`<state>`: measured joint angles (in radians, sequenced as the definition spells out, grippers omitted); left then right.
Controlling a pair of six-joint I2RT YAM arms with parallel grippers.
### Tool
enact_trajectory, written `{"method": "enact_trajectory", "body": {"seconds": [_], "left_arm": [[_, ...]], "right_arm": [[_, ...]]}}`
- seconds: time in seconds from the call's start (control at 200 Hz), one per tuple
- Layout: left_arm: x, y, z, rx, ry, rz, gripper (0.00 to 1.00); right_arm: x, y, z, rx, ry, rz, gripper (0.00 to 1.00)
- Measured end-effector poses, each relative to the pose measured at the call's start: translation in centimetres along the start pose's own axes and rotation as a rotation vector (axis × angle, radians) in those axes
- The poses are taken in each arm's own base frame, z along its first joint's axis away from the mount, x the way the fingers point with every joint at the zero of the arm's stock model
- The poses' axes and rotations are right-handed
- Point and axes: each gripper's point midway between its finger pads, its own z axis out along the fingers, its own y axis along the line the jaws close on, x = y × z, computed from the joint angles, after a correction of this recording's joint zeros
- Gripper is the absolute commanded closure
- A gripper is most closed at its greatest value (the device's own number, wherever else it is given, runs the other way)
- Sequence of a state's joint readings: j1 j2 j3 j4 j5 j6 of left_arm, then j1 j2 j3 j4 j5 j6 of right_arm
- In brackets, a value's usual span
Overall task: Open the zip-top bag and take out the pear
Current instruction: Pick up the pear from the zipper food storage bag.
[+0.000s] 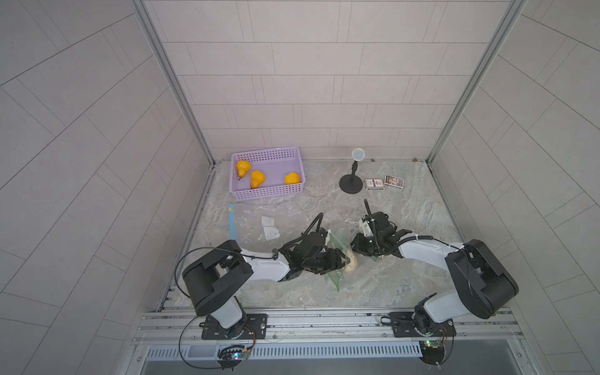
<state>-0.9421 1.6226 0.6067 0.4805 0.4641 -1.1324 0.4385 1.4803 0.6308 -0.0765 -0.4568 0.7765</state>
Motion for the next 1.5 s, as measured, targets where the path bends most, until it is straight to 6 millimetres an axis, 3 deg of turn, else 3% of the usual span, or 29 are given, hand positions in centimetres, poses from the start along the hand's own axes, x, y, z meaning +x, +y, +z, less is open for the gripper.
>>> {"method": "enact_trajectory", "body": {"seconds": [0.37, 0.46, 0.841, 0.891, 1.041, 1.236, 1.501], "left_arm": [[0.6, 0.0, 1.3, -0.030, 0.043, 0.004, 0.26], [0.6, -0.1, 1.5, -0.047, 0.040, 0.015, 0.19], [0.7, 0.2, 1.5, -0.126, 0.029, 0.064, 0.18], [0.6, 0.3, 1.5, -0.137, 0.025, 0.074, 0.22], [0.6, 0.5, 1.3, -0.159, 0.019, 0.110, 0.48], [0.4, 0.7, 0.8, -0.179, 0.008, 0.135, 0.55], [0.2, 1.0, -0.6, -0.218, 0.002, 0.170, 0.55]], "right_arm": [[0.4, 2.2, 0.9, -0.049, -0.006, -0.025, 0.74], [0.5, 2.6, 1.2, -0.064, -0.010, -0.019, 0.74], [0.9, 3.7, 1.7, -0.103, -0.029, -0.004, 0.73], [0.9, 3.8, 1.7, -0.109, -0.033, 0.001, 0.72], [0.8, 4.2, 1.7, -0.124, -0.042, 0.004, 0.71], [0.9, 4.5, 1.6, -0.130, -0.041, 0.009, 0.70], [1.0, 4.4, 0.6, -0.122, -0.041, 0.020, 0.67]]}}
